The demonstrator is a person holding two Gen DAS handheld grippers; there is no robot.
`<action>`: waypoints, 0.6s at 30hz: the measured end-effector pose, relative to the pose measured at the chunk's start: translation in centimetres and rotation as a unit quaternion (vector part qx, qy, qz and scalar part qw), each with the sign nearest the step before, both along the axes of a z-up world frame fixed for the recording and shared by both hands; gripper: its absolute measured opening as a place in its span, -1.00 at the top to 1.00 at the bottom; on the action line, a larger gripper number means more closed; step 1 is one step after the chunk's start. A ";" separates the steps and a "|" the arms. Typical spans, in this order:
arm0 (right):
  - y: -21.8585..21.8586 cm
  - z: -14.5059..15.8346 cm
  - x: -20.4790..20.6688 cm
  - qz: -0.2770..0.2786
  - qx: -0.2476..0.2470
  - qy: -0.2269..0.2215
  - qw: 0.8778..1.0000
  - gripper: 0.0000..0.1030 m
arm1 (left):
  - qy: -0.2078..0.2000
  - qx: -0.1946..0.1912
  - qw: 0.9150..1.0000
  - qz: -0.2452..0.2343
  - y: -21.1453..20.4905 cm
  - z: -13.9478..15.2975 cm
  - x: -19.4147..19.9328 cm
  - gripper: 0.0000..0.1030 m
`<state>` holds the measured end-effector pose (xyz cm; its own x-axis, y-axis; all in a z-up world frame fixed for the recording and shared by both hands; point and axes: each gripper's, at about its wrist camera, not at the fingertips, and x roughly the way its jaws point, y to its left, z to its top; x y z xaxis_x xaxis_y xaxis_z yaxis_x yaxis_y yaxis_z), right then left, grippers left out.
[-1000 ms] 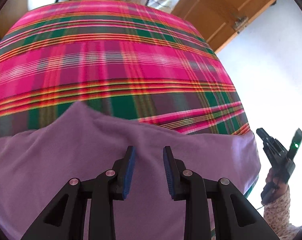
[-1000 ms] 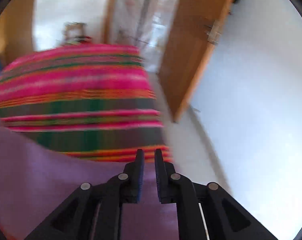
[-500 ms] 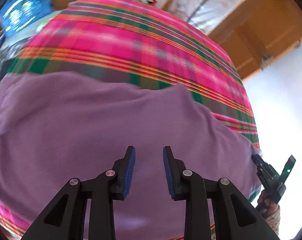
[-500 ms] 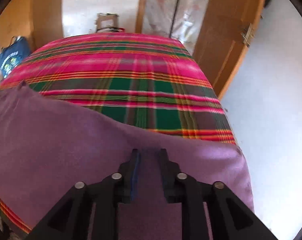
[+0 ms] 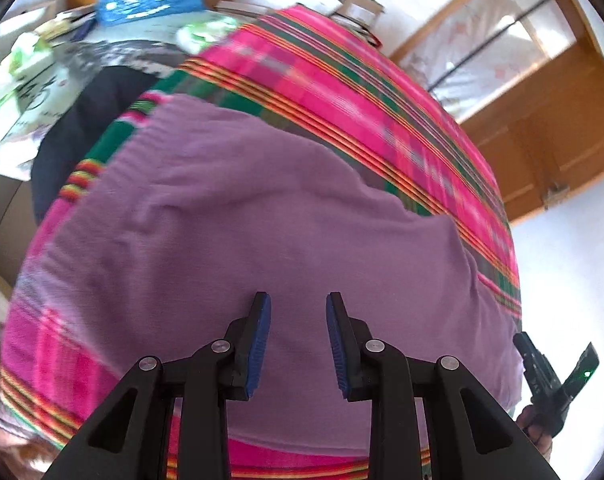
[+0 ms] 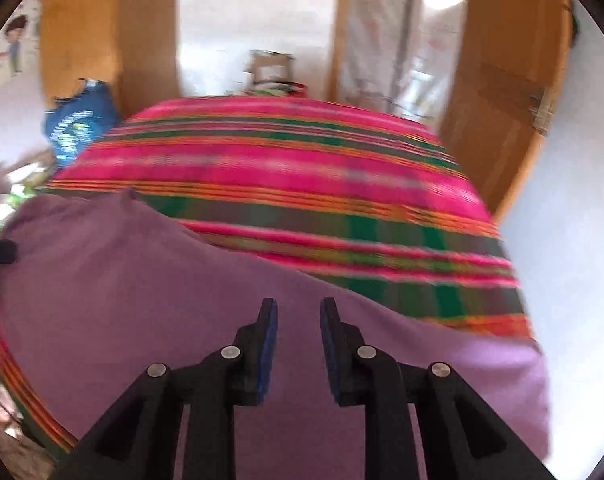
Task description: Fold clothes
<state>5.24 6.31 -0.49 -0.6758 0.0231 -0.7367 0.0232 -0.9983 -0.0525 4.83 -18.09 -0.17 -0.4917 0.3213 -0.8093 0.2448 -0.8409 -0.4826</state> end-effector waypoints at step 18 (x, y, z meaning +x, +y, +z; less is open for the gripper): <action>-10.1 -3.2 -10.8 0.070 -0.007 -0.052 0.996 0.50 | 0.005 0.028 0.999 0.035 -3.8 -0.1 1.5 0.43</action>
